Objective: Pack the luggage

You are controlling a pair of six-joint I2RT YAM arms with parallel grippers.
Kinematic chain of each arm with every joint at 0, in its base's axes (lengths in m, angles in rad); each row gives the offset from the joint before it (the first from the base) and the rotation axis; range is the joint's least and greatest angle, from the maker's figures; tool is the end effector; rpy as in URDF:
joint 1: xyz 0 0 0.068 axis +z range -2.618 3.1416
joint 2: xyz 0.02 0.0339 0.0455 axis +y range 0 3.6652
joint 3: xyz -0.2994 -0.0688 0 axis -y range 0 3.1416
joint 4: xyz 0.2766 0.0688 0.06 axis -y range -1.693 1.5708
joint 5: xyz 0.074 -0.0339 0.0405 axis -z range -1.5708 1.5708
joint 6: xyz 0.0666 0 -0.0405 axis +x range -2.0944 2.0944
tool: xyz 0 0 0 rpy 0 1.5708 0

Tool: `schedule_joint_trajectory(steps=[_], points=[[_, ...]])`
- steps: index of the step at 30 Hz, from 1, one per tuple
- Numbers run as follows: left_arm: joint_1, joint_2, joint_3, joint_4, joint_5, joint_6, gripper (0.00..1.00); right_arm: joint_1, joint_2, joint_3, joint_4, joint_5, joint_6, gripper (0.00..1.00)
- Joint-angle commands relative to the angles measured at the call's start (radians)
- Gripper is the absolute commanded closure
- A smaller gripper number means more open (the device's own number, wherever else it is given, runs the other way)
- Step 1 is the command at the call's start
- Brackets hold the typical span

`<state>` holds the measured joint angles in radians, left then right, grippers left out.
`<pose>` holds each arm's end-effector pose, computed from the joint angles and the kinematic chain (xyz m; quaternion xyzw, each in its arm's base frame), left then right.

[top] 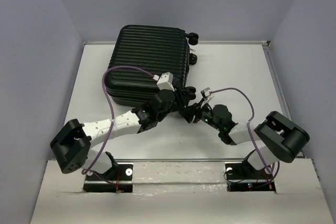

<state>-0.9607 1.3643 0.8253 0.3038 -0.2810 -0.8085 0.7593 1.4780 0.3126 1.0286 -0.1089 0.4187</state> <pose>0.2220 -0.2853 0.2839 -0.0274 0.7818 -0.4047 0.4736 0.2093 0.2086 0.1620 -0.1628 0.7357 0.3986 0.5228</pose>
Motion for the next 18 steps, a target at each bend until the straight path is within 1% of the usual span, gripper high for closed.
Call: schedule_joint_trajectory(steps=[1,4,7,9,10,11,13,17,18], points=[[0.005,-0.011,0.081,0.147,-0.058,0.029,0.61,-0.115,0.042,0.002,0.275,-0.112,-0.037,0.47],[0.005,-0.008,0.086,0.15,-0.066,0.038,0.61,-0.181,0.062,0.013,0.301,-0.196,-0.047,0.46],[0.005,-0.001,0.098,0.152,-0.063,0.048,0.61,-0.235,0.116,0.026,0.356,-0.271,-0.024,0.45],[0.005,0.009,0.106,0.153,-0.063,0.057,0.61,-0.281,0.162,0.051,0.379,-0.349,-0.002,0.44],[0.005,0.01,0.106,0.152,-0.063,0.058,0.61,-0.293,0.175,0.051,0.375,-0.389,0.005,0.44],[0.005,0.015,0.11,0.153,-0.06,0.063,0.61,-0.293,0.189,0.084,0.364,-0.456,0.006,0.43],[0.005,0.021,0.117,0.152,-0.052,0.069,0.61,-0.293,0.222,0.124,0.341,-0.523,0.008,0.43],[0.007,0.021,0.12,0.14,-0.026,0.077,0.58,-0.302,0.271,0.123,0.441,-0.502,0.032,0.43],[0.007,0.018,0.124,0.118,-0.023,0.083,0.54,-0.302,0.289,0.132,0.453,-0.505,0.035,0.42]])
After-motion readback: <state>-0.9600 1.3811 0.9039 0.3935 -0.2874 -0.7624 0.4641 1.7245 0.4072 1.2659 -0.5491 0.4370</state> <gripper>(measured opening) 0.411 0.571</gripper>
